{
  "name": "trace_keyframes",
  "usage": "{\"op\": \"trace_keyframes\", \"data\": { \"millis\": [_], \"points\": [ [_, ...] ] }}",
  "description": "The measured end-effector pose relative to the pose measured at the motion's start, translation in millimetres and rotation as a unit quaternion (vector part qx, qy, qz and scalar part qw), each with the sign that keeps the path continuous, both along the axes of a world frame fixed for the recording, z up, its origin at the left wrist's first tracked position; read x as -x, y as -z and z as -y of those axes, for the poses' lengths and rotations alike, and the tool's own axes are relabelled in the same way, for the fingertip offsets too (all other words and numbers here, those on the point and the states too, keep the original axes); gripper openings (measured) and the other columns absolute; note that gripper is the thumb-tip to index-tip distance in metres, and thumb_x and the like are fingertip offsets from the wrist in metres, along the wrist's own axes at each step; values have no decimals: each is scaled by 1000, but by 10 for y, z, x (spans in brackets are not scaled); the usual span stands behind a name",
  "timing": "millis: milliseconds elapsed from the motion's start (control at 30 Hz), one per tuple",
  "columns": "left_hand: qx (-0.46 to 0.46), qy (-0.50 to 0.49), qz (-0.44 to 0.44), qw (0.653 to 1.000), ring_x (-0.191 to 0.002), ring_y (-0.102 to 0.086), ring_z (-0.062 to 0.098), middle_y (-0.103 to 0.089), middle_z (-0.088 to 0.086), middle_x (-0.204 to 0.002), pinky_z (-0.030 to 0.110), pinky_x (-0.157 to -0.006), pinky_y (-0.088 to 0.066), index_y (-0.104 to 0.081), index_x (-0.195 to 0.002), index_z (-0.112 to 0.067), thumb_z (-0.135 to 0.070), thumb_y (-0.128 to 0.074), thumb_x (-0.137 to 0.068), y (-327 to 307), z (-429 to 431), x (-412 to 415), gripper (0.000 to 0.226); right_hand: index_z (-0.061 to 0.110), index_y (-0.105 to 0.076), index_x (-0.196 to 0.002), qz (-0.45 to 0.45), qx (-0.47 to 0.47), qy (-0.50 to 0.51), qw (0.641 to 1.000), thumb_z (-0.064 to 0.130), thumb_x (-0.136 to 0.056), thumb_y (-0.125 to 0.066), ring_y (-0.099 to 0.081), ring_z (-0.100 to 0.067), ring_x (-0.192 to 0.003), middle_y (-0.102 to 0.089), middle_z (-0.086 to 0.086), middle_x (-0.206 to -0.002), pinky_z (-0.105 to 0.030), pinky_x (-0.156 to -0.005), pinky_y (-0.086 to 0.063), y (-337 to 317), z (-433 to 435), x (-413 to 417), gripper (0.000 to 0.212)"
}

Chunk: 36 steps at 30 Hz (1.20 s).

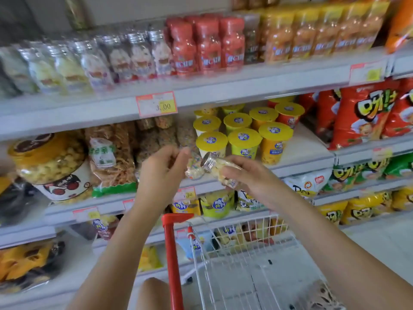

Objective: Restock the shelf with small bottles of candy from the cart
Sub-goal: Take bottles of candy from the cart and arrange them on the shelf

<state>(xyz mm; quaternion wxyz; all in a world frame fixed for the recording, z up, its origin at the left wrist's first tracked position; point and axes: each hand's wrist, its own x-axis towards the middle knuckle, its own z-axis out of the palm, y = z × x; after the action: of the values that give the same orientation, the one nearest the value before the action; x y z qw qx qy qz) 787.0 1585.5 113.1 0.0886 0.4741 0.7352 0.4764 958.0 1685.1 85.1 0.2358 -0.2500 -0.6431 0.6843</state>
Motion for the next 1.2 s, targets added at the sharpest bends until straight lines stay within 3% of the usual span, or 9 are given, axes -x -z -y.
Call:
{"op": "trace_keyframes", "data": {
  "millis": [67, 167, 300, 433, 533, 667, 800, 1033, 1200],
  "points": [
    [-64, -26, -40, 997, -57, -55, 22, -59, 8, -60, 33, -55, -45, -55, -69, -13, -42, -52, -92, -385, 87, 192, 38, 23, -72, -92, -6, -73, 3, 997, 42, -80, -64, -61, -11, -80, -68, 5, -87, -22, -72, -41, -449, 103, 215, 24],
    [-134, -80, -127, 980, -54, -48, 4, -55, -5, -66, 17, -50, -35, -54, -77, -17, -35, -53, -94, -903, 205, 517, 25, -3, -68, -99, -22, -184, 28, 982, 53, -81, -62, -65, -24, -87, -70, -15, -102, -20, -68, -44, -1054, 187, 536, 59],
    [-179, -149, -258, 937, -95, -47, 12, -53, -4, -99, 22, -80, -33, -55, -94, -21, -24, -54, -93, -1366, 242, 1128, 3, 13, -71, -75, -25, -184, 51, 981, 55, -81, -57, -51, -2, -53, -60, 8, -59, -16, -57, -40, -1747, 164, 992, 45],
    [-134, -191, -266, 935, -117, -38, 23, -48, 9, -120, 30, -97, -31, -56, -117, -14, -29, -51, -93, -1626, 145, 1685, 28, 14, -56, -70, -53, -7, -22, 998, 46, -91, -53, -35, -8, -35, -51, -2, -51, -19, -39, -23, -2220, 4, 1538, 38],
    [-94, -170, -279, 940, -123, -35, 23, -47, 9, -125, 36, -103, -32, -56, -122, -13, -34, -48, -95, -1691, 35, 1885, 35, 10, -55, -84, -75, 200, -120, 969, 40, -96, -42, -29, -3, -29, -60, -3, -55, -13, -31, -18, -2365, -111, 1919, 35],
    [-73, -174, -290, 938, -117, -42, 28, -54, 11, -118, 39, -99, -33, -61, -114, -9, -38, -40, -98, -1708, -63, 2196, 39, 3, -56, -90, -93, 256, -113, 955, 39, -97, -45, -32, -2, -29, -64, -7, -60, -11, -27, -20, -2502, -256, 2270, 38],
    [-120, -134, -253, 951, -97, -50, 26, -55, 1, -93, 35, -82, -36, -63, -95, -12, -43, -24, -97, -1599, -55, 2444, 49, 7, -55, -80, -71, 155, -36, 985, 41, -85, -65, -38, -4, -34, -52, -4, -63, -11, -31, -31, -2654, -440, 2603, 36],
    [-219, -128, -184, 950, -96, -43, 1, -54, -11, -101, 17, -77, -33, -65, -105, -16, -57, -15, -91, -1366, -36, 2614, 67, 10, -56, -81, -34, -111, 52, 992, 23, -89, -65, -54, -9, -49, -58, -4, -76, -13, -40, -45, -2886, -842, 3334, 17],
    [-213, -113, -219, 946, -95, -40, -4, -56, -12, -99, 29, -90, -36, -69, -99, -15, -54, -16, -93, -1343, -86, 2658, 66, 1, -55, -121, 60, -264, 114, 956, 27, -81, -73, -63, -14, -71, -64, -10, -113, -24, -68, -57, -2893, -1170, 3844, 51]
  ]
}}
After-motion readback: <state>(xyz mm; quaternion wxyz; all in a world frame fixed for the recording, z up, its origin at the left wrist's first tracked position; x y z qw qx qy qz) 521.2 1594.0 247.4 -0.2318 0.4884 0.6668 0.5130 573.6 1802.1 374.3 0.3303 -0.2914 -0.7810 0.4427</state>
